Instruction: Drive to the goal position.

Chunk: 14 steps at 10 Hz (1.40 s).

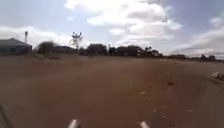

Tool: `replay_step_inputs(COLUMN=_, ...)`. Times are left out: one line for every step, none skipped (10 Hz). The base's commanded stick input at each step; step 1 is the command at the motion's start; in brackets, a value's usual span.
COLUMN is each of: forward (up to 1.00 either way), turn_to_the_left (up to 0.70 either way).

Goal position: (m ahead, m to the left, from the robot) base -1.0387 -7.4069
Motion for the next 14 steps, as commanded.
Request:
replay_step_inputs(forward=0.00, turn_to_the_left=0.45)
replay_step_inputs(forward=0.00, turn_to_the_left=0.45)
replay_step_inputs(forward=0.00, turn_to_the_left=0.45)
replay_step_inputs(forward=0.00, turn_to_the_left=0.45)
replay_step_inputs(forward=0.00, turn_to_the_left=0.45)
replay_step_inputs(forward=0.00, turn_to_the_left=0.45)
replay_step_inputs(forward=0.00, turn_to_the_left=0.45)
replay_step_inputs(forward=0.00, turn_to_the_left=0.45)
replay_step_inputs(forward=0.00, turn_to_the_left=0.45)
replay_step_inputs(forward=0.00, turn_to_the_left=0.45)
replay_step_inputs(forward=0.00, turn_to_the_left=0.45)
replay_step_inputs(forward=0.00, turn_to_the_left=0.45)
replay_step_inputs(forward=0.00, turn_to_the_left=0.45)
replay_step_inputs(forward=0.00, turn_to_the_left=0.45)
